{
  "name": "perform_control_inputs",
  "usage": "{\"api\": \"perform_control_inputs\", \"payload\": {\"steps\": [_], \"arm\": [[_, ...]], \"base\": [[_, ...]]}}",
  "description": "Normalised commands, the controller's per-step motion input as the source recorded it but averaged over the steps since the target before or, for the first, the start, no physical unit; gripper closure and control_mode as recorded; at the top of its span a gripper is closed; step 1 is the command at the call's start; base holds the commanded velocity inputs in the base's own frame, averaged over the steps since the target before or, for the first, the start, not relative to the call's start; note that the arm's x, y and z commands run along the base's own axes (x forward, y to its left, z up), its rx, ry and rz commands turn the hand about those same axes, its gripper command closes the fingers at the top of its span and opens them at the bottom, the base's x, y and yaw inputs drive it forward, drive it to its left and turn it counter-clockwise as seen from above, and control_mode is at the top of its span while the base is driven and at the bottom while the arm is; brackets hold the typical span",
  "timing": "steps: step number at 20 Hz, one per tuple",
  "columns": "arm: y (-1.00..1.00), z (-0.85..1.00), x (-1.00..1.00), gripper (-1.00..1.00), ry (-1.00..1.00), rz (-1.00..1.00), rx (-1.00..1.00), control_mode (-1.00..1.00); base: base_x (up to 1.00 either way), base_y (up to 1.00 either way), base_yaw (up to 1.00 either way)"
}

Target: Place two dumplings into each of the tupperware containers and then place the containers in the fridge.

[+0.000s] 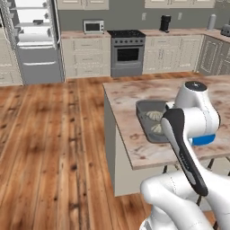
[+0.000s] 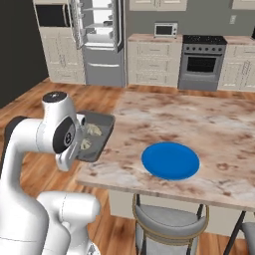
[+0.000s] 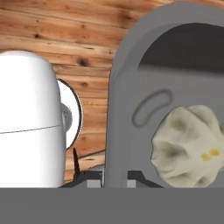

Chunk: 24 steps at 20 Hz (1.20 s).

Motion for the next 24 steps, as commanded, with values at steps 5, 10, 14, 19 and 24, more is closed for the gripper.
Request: {"api": "perform_control_inputs", "payload": {"steps": [5, 10, 14, 19, 24], "arm": [[0.0, 0.0, 0.0, 1.0, 0.0, 0.0, 0.0, 1.0], [0.0, 0.0, 0.0, 1.0, 0.0, 0.0, 0.0, 1.0], [0.0, 0.0, 0.0, 1.0, 0.0, 0.0, 0.0, 1.0], [0.0, 0.0, 0.0, 1.0, 0.0, 0.0, 0.0, 1.0], [0.0, 0.0, 0.0, 1.0, 0.0, 0.0, 0.0, 1.0]], "base": [[-0.46, 1.0, 0.11], [-0.05, 1.0, 0.06], [0.2, 1.0, 0.01], [0.76, 0.97, 0.0], [1.0, 0.52, -0.01]]}}
